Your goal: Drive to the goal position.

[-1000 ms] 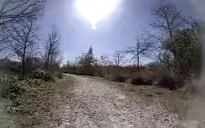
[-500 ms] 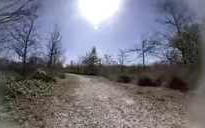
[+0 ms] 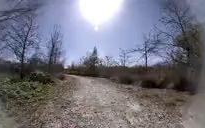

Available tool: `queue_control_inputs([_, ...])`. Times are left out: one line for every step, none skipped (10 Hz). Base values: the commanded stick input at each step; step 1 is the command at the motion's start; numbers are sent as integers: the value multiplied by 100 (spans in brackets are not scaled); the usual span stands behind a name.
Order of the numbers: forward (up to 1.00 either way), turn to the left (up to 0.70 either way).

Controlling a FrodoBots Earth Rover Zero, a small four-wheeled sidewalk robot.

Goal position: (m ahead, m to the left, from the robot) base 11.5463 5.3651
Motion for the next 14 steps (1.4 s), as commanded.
queue_control_inputs([50, 14])
queue_control_inputs([50, 50])
queue_control_inputs([50, 50])
queue_control_inputs([50, 17])
queue_control_inputs([50, 0])
queue_control_inputs([50, 0])
queue_control_inputs([50, 0])
queue_control_inputs([50, 0])
queue_control_inputs([50, 0])
queue_control_inputs([50, 0])
queue_control_inputs([50, 0])
queue_control_inputs([50, 0])
queue_control_inputs([50, 0])
queue_control_inputs([50, 0])
